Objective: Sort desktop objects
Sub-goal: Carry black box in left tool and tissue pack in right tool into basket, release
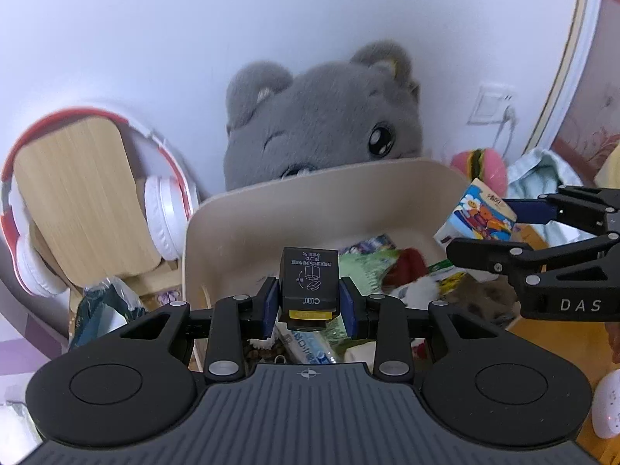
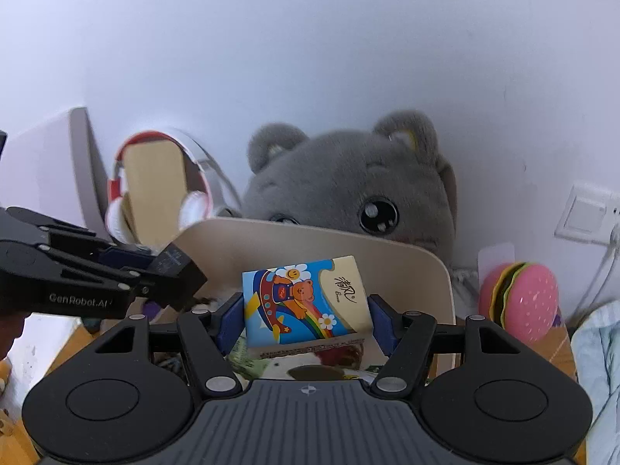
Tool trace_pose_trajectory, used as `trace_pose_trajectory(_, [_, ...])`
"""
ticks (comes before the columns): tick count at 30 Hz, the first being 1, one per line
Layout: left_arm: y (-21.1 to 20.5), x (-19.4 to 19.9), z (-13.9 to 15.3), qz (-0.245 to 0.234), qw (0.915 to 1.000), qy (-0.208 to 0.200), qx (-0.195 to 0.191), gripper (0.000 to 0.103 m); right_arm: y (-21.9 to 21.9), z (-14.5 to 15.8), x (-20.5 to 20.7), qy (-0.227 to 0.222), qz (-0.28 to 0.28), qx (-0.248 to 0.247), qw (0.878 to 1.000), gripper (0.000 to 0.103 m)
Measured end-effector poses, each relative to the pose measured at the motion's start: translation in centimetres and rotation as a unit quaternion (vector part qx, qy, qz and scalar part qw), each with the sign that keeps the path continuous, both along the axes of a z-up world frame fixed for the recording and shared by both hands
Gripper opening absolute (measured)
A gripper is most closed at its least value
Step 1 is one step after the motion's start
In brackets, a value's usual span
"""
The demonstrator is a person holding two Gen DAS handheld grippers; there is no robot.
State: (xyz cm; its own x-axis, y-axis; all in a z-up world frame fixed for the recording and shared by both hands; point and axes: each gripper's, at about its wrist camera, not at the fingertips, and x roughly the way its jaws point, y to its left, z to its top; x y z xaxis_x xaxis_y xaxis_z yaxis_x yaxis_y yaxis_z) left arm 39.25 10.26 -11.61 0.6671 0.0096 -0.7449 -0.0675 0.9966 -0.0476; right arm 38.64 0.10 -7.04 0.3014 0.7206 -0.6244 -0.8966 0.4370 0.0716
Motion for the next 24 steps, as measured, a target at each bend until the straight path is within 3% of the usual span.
trace_pose_trajectory(8, [-0.4,1.5,-2.6,0.003,0.9985,0.055,0.002,0.034,2.0,-2.8,1.8,0.016,-0.014,-0.057,0.998,0.063])
trace_pose_trajectory(13, [-1.1,1.8,-3.4,0.003,0.9972,0.075,0.002,0.034,2.3,-3.6,2.3,0.029,-0.016,-0.067,0.997,0.062])
trace_pose_trajectory(15, [-1.5,1.5,-3.1,0.000,0.9976,0.069,0.010,0.035,2.4,-3.7,2.2,0.028,-0.014,-0.072,0.997,0.071])
trace_pose_trajectory(18, [-1.7,1.0,-2.2,-0.004,0.9987,0.050,0.005,0.056,2.2,-3.4,2.0,0.029,-0.007,-0.066,0.997,0.084])
trace_pose_trajectory(21, [-1.6,0.5,-1.3,0.008,0.9994,0.035,0.001,0.068,1.7,-2.8,1.7,0.018,-0.011,-0.059,0.998,0.103])
trace_pose_trajectory(24, [-1.7,0.0,-0.5,0.013,0.9994,0.031,-0.001,0.070,1.0,-2.0,1.9,0.022,-0.016,-0.052,0.998,0.103])
